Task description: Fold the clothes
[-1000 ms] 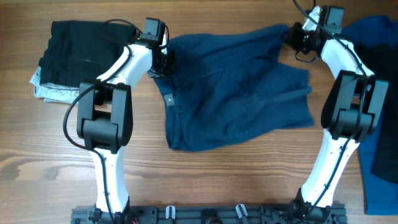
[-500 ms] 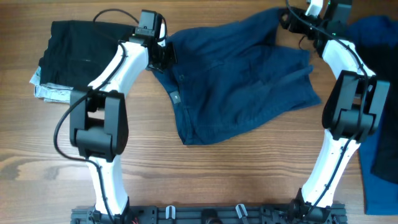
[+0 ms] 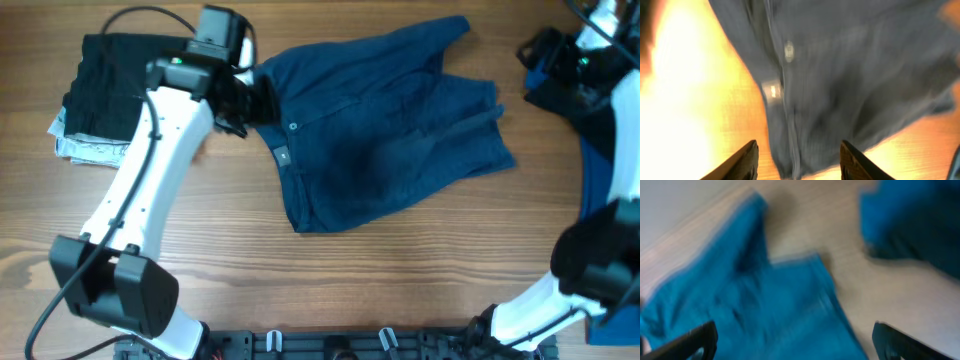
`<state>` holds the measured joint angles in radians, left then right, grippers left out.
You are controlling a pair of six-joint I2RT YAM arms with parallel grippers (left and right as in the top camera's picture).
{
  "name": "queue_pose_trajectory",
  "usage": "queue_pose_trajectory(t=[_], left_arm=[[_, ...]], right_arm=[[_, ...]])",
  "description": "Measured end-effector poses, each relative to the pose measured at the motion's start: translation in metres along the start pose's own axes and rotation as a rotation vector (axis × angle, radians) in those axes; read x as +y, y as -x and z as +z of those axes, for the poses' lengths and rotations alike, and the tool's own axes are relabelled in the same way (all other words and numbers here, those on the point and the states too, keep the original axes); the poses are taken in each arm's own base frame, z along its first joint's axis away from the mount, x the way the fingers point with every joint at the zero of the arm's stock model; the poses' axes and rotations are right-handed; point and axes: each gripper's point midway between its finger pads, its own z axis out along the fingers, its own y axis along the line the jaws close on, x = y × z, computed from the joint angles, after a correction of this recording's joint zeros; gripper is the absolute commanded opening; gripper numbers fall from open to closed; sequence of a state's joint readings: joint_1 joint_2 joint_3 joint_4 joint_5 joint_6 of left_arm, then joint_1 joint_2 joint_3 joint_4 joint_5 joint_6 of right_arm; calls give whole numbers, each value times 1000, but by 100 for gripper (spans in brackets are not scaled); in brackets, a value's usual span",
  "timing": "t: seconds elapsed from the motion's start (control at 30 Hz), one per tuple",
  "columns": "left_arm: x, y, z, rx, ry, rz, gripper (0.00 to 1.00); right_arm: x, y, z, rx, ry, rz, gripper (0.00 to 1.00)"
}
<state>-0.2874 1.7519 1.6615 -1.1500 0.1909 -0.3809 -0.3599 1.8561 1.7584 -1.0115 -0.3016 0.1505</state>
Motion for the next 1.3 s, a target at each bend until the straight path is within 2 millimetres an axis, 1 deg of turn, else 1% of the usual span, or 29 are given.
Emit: queue_pose_trajectory(t=[0.07, 0.1, 0.13, 0.23, 0.3, 0.33, 0.4, 0.43, 0.47, 0.5, 0.57, 0.67, 0.83, 0.93, 0.97, 1.03, 1.17, 1.3], left_arm=[[-7, -21, 11, 63, 16, 23, 54], [-11, -33, 18, 93, 22, 42, 55], [-15, -40, 24, 112, 26, 55, 57], [-21, -67, 49, 162, 51, 84, 62], [-18, -79, 63, 181, 69, 83, 66], [-16, -82, 69, 181, 72, 77, 66], [-10, -86, 83, 174, 79, 53, 66], [-5, -87, 91, 167, 84, 37, 66], [-2, -89, 96, 164, 88, 20, 67], [4, -93, 103, 169, 96, 12, 68], [5, -91, 111, 149, 86, 3, 70], [8, -93, 116, 144, 88, -9, 75], [9, -86, 117, 112, 99, -9, 76], [11, -83, 117, 96, 110, -7, 76], [11, -83, 117, 94, 113, -7, 76], [12, -82, 117, 91, 118, -7, 77], [14, -81, 117, 83, 130, -6, 77], [17, -79, 116, 72, 145, -4, 77]], right_arm=[[-9, -20, -7, 72, -57, 33, 98], [-14, -30, -7, 109, -83, 47, 93], [-19, -39, -3, 143, -103, 60, 89], [-32, -64, 8, 221, -149, 91, 81], [-41, -80, 17, 261, -180, 101, 70], [-46, -85, 22, 268, -196, 101, 65], [-57, -95, 34, 281, -227, 96, 64], [-62, -98, 43, 271, -232, 88, 64], [-67, -99, 57, 248, -229, 56, 64], [-69, -102, 61, 248, -227, 42, 63], [-72, -101, 73, 225, -217, -1, 61], [-75, -98, 86, 185, -203, -83, 61], [-76, -88, 95, 133, -189, -227, 62], [-77, -87, 98, 125, -186, -279, 62], [-77, -87, 98, 124, -185, -297, 65], [-77, -85, 98, 121, -183, -334, 75], [-76, -83, 100, 119, -176, -405, 75], [-73, -93, 111, 161, -125, -479, 73]])
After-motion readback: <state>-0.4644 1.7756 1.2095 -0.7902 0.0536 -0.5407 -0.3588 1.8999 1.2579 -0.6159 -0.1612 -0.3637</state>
